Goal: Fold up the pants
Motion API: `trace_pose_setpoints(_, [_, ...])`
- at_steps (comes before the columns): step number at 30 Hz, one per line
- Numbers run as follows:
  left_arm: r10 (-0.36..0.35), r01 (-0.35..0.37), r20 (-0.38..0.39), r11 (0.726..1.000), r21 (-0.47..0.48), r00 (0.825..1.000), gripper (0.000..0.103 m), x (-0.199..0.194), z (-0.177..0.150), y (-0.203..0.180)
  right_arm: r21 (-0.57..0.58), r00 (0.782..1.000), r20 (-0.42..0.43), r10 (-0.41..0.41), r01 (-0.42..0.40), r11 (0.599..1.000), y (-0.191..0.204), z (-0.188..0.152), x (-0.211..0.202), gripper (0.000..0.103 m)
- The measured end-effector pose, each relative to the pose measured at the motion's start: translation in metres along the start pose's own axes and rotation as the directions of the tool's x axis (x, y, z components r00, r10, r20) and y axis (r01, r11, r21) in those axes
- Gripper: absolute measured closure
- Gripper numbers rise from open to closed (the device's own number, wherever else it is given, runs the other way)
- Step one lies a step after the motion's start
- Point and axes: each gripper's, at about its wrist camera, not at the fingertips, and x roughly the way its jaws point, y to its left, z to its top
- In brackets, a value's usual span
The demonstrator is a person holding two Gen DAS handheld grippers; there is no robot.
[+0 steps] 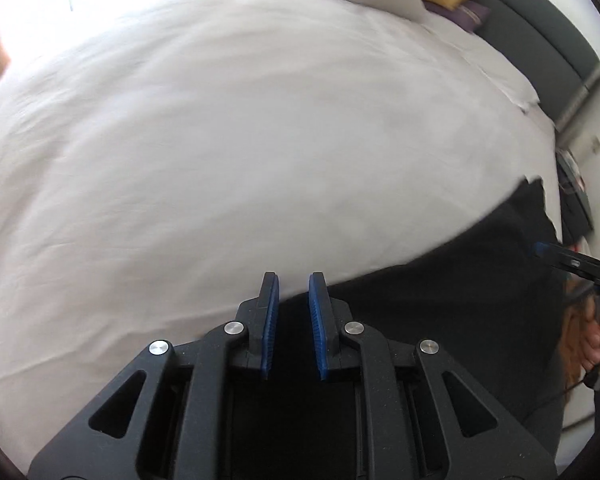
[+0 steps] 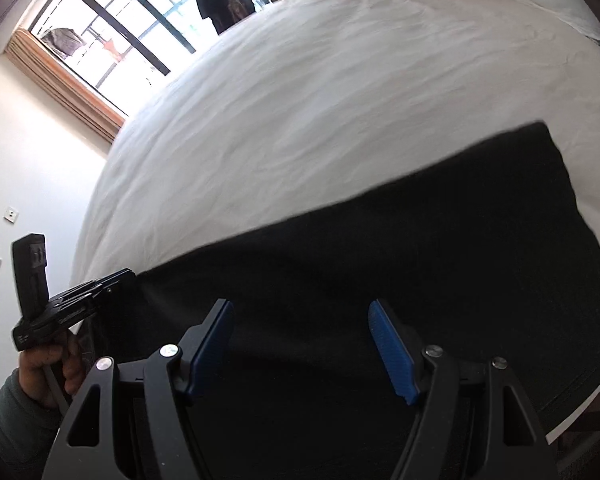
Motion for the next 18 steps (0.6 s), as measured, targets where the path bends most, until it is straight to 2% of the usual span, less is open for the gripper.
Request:
trace_pose_setpoints(2, [-0.024, 0.024, 0.024, 1.000, -0.004, 0.999, 0.088, -0.014, -0.008, 0.006, -0.011, 0.997, 0.014, 0.079, -0.078, 0.997, 0.006, 0.002, -0.007, 0.030])
trace_pose_setpoints(4, [-0.003, 0.002, 0.038, 1.000, 0.010, 0.999, 0.088, -0.026, -0.023, -0.003, -0.038, 0.987, -0.006, 0.159, -0.159, 0.987, 0.021, 0.005, -0.004, 0.030])
trace_pose_setpoints(5, [-0.017, 0.017, 0.048, 1.000, 0.005, 0.999, 0.088, -0.034, -0.035, -0.002, -0.058, 0.982, -0.015, 0.188, -0.189, 0.980, 0.029, 0.005, -0.001, 0.029])
trace_pose_setpoints(7, [-0.025, 0.025, 0.047, 1.000, -0.001, 0.999, 0.088, -0.036, -0.049, -0.009, -0.109, 0.974, -0.056, 0.218, -0.223, 0.969, 0.046, 0.005, 0.010, 0.021])
trace_pose_setpoints(8, [-0.013, 0.012, 0.040, 1.000, 0.003, 0.999, 0.088, -0.040, -0.059, -0.005, -0.127, 0.972, -0.102, 0.213, -0.225, 0.966, 0.052, 0.003, 0.024, 0.018])
trace_pose_setpoints(10, [-0.024, 0.024, 0.027, 1.000, -0.008, 0.999, 0.083, -0.042, -0.081, 0.012, -0.133, 0.975, -0.155, 0.158, -0.179, 0.975, 0.049, 0.003, 0.052, 0.018])
trace_pose_setpoints(12, [-0.027, 0.029, 0.033, 0.998, -0.051, 0.999, 0.082, -0.040, -0.090, 0.020, -0.119, 0.973, -0.140, 0.184, -0.201, 0.972, 0.039, 0.008, 0.058, 0.022])
trace_pose_setpoints(13, [-0.007, 0.009, 0.033, 0.997, -0.080, 0.999, 0.082, -0.044, -0.094, 0.031, -0.092, 0.978, -0.110, 0.175, -0.186, 0.978, 0.033, 0.013, 0.052, 0.024])
trace_pose_setpoints(15, [0.035, -0.030, 0.054, 0.996, -0.089, 0.998, 0.082, -0.061, -0.102, 0.036, -0.035, 0.996, -0.046, 0.071, -0.073, 0.997, 0.018, 0.021, 0.034, 0.024])
trace_pose_setpoints(17, [0.090, -0.084, 0.087, 0.994, -0.074, 0.992, 0.082, -0.081, -0.110, 0.039, 0.025, 1.000, -0.015, -0.007, 0.007, 1.000, 0.001, 0.021, 0.012, 0.024])
trace_pose_setpoints(18, [0.098, -0.091, 0.105, 0.993, -0.075, 0.990, 0.082, -0.092, -0.115, 0.039, 0.045, 1.000, -0.006, 0.020, -0.020, 0.999, -0.004, 0.019, 0.002, 0.024])
